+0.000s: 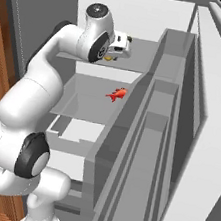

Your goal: Transport the chicken drumstick and lemon to the fridge. Place the chicken drumstick on the rack containing meat and place the lemon on the rack containing the vegetable, ensuring meats and vegetables are on different racks.

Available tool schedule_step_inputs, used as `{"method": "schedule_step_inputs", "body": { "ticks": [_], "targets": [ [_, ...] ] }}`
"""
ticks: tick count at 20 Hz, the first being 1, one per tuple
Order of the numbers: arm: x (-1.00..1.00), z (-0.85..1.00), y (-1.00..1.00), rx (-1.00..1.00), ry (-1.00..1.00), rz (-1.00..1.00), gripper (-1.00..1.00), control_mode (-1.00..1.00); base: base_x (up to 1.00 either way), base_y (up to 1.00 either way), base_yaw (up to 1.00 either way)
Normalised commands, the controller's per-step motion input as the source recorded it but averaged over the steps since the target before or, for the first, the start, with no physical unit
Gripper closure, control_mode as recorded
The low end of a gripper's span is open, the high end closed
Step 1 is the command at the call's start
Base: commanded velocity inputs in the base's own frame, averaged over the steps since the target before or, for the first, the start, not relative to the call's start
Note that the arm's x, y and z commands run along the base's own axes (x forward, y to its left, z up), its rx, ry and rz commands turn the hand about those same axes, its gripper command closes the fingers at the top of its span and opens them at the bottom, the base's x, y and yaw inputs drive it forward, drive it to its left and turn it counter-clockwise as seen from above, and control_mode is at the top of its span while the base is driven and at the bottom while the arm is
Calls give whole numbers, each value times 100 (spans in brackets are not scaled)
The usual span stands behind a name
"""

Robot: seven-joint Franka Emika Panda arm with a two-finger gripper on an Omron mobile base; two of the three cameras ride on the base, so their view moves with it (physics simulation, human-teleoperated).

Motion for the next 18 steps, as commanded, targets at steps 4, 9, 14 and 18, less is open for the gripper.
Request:
{"method": "schedule_step_inputs", "body": {
  "ticks": [4,9,14,18],
  "targets": [
    [38,-40,0,0,0,0,100,-100,0,0,0],
    [46,-31,0,0,1,0,100,-100,0,0,0],
    [43,-23,0,0,0,0,100,-100,0,0,0],
    [29,-28,0,0,0,0,-100,-100,0,0,0]
  ]
}}
